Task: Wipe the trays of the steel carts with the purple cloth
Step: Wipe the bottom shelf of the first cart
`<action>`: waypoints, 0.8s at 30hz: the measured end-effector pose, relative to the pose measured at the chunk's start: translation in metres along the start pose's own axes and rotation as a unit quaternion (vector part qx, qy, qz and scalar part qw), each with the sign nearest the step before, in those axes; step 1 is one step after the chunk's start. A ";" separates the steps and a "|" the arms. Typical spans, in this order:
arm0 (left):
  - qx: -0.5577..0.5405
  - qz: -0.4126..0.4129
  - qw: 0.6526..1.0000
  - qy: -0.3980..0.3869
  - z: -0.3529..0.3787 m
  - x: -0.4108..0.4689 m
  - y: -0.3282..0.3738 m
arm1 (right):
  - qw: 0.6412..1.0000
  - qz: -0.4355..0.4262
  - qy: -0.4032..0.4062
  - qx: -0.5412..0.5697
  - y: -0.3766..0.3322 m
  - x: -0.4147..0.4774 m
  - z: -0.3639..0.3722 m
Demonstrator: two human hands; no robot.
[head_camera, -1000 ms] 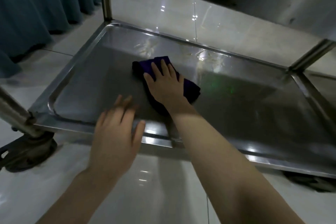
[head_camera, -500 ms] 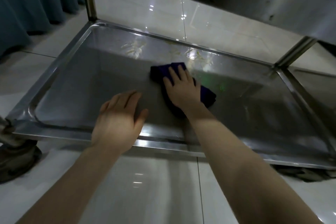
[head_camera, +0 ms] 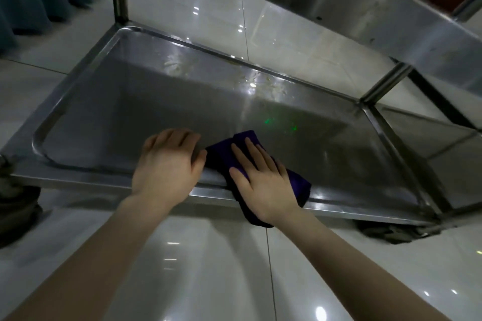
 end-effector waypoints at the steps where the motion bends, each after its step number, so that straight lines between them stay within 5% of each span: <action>1: 0.005 0.002 1.000 0.001 0.000 0.001 0.000 | 1.000 0.016 -0.006 0.001 0.006 0.017 0.000; 6: 0.009 0.003 1.000 0.010 0.002 0.002 -0.003 | 0.975 0.212 -0.014 0.058 0.035 0.110 -0.011; 15: -0.009 0.000 1.000 0.020 0.000 0.001 0.002 | 0.999 0.026 -0.017 -0.012 0.032 -0.042 -0.009; 24: -0.005 -0.011 1.000 0.001 -0.007 0.001 0.006 | 0.992 0.122 -0.027 0.026 0.073 0.068 -0.010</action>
Point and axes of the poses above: each hand's wrist, its own x-axis towards the middle knuckle, its own z-axis out of the palm, y = z × x, the point moved 1 cm from there along x, towards the middle knuckle, and after that the axes turned 1 degree about z, right-handed, at the moved point
